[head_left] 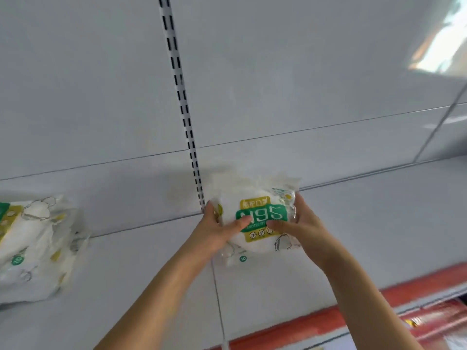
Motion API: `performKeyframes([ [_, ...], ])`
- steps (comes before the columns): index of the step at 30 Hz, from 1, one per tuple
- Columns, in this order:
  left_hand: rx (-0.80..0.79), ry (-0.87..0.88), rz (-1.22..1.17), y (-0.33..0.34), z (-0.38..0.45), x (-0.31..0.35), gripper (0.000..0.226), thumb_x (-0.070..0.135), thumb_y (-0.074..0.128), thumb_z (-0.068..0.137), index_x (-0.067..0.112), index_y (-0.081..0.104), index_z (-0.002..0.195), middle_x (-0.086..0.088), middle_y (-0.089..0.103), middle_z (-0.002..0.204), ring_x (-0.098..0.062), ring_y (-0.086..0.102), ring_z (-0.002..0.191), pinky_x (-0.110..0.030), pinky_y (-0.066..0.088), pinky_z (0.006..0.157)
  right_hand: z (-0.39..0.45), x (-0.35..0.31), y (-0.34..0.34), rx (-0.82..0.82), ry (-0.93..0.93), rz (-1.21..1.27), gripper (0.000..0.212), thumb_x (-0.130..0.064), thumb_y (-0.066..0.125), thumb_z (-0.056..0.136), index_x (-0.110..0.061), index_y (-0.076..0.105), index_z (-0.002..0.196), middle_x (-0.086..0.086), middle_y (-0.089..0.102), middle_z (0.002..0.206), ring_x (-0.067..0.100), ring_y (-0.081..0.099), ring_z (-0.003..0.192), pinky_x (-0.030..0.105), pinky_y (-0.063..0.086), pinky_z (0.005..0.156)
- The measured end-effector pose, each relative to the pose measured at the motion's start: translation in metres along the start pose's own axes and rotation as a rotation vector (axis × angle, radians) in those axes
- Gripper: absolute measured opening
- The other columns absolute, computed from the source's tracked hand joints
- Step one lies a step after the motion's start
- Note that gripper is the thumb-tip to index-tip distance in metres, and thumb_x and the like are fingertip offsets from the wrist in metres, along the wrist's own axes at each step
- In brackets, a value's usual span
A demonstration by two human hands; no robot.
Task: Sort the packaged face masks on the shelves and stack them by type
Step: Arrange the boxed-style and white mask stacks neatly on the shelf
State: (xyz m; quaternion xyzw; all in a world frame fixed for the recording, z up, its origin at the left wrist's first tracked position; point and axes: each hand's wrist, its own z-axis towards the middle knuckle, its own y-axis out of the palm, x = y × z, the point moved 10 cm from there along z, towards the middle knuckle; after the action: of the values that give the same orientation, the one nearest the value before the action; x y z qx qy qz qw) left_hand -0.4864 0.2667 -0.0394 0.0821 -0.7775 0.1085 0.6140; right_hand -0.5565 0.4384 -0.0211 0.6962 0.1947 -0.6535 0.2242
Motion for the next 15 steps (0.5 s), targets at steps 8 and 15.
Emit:
performKeyframes([
  [8,-0.218,0.021,-0.041,0.185,0.056,0.021,0.061,0.028,0.090,0.069,0.016,0.059,0.121,-0.004,0.078,0.108,-0.018,0.077,0.090,-0.032,0.062,0.073,-0.059,0.014,-0.179,0.381,0.170,-0.305,0.055,-0.071,0.066,0.072,-0.028,0.069,0.107,-0.012,0.076,0.097,0.005,0.071,0.092,0.025,0.056,0.083],
  [15,-0.327,0.115,-0.063,0.360,0.111,0.053,0.070,0.038,0.092,0.065,0.018,0.063,0.125,0.000,0.078,0.111,-0.021,0.076,0.099,-0.047,0.059,0.092,-0.066,-0.009,-0.370,0.602,0.054,-0.285,0.048,-0.051,0.078,0.077,-0.027,0.062,0.115,-0.008,0.074,0.103,0.009,0.071,0.093,0.030,0.059,0.084],
])
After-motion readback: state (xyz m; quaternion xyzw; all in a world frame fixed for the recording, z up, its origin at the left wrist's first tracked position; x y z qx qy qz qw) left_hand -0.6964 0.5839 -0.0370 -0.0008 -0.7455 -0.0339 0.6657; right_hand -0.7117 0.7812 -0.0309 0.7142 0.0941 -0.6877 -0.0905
